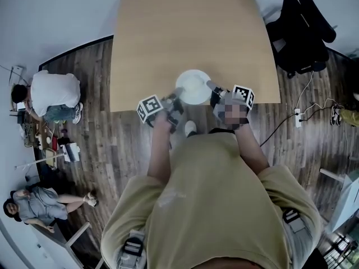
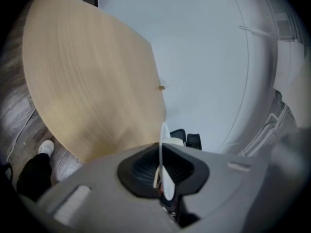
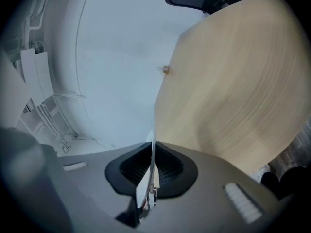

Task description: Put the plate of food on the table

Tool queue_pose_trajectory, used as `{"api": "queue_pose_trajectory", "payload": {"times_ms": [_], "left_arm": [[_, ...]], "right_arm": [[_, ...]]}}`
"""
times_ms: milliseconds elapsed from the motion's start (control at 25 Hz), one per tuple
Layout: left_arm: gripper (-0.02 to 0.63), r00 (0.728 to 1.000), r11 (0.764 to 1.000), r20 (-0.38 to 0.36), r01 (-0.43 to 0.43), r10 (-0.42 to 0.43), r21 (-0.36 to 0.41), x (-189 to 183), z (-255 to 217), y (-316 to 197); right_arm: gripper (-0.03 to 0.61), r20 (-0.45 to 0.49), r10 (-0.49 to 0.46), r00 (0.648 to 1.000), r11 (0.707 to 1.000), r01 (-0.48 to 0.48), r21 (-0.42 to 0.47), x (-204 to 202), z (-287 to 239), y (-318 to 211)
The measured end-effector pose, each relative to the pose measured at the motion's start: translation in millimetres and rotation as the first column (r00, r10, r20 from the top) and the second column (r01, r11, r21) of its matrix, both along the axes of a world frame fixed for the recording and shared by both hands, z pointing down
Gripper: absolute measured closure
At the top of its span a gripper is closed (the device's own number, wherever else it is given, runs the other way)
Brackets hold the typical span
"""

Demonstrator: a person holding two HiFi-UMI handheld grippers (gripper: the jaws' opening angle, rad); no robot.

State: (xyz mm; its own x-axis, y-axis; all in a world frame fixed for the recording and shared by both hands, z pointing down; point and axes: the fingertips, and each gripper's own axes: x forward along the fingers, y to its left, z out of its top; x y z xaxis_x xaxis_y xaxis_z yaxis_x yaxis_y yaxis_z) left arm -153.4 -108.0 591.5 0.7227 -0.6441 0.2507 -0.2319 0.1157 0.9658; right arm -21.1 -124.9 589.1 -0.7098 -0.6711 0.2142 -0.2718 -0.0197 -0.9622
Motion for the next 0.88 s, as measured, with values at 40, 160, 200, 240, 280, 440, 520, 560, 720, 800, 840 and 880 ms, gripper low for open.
{"api": "queue_pose_trajectory", "payload": {"times_ms": [40,160,200,240,280,440,520,560,720,800,840,880], "left_arm": [[0.607,1.0,1.0,0.0,-0.008,0.008,0.001,-5.3,3.1,-4.8],[0.607,1.0,1.0,-0.002,-0.031,0.031,-0.003,-13.4,11.9,-15.7],[0.607,0.999,0.999,0.0,-0.041,0.041,-0.008,-12.9,15.2,-16.9],[0.607,0.999,0.999,0.006,-0.051,0.051,-0.012,-11.8,18.9,-17.9],[0.607,0.998,0.998,0.015,-0.061,0.061,-0.011,-10.8,22.4,-19.9],[0.604,0.992,0.994,0.071,-0.103,0.101,0.028,-6.4,33.2,-36.4],[0.598,0.988,0.991,0.095,-0.127,0.123,0.039,-4.8,39.9,-46.1],[0.598,0.986,0.99,0.105,-0.133,0.129,0.037,-4.7,43.8,-52.6],[0.598,0.98,0.989,0.14,-0.145,0.142,0.011,-1.1,59.0,-76.0],[0.595,0.974,0.988,0.168,-0.152,0.15,-0.001,1.8,65.1,-87.1],[0.593,0.97,0.988,0.189,-0.157,0.155,-0.004,3.6,67.9,-93.2],[0.589,0.964,0.987,0.213,-0.163,0.16,-0.003,5.7,70.7,-99.3]], "right_arm": [[0.555,-0.007,0.003,1.0,1.0,-0.003,0.003,-4.8,2.6,-3.0],[0.555,-0.003,0.016,1.0,1.0,-0.017,-0.014,-13.3,11.3,-8.9],[0.555,-0.008,0.019,1.0,1.0,-0.019,-0.025,-13.4,15.5,-9.3],[0.555,-0.019,0.017,1.0,0.999,-0.018,-0.034,-12.5,20.4,-9.8],[0.554,-0.032,0.013,0.999,0.999,-0.014,-0.041,-11.7,25.6,-11.3],[0.549,-0.064,0.001,0.998,0.999,-0.004,-0.047,-8.9,43.9,-25.2],[0.549,-0.071,-0.003,0.997,0.999,-0.001,-0.054,-8.0,53.9,-34.4],[0.549,-0.077,-0.008,0.997,0.998,0.003,-0.056,-8.1,58.1,-40.8],[0.549,-0.125,-0.036,0.992,0.998,0.029,-0.056,-6.0,69.3,-64.3],[0.549,-0.15,-0.05,0.987,0.998,0.042,-0.055,-3.4,72.4,-75.7],[0.549,-0.163,-0.058,0.985,0.997,0.05,-0.054,-2.0,73.8,-81.9],[0.548,-0.176,-0.068,0.982,0.997,0.06,-0.054,-0.2,75.9,-87.5]]}}
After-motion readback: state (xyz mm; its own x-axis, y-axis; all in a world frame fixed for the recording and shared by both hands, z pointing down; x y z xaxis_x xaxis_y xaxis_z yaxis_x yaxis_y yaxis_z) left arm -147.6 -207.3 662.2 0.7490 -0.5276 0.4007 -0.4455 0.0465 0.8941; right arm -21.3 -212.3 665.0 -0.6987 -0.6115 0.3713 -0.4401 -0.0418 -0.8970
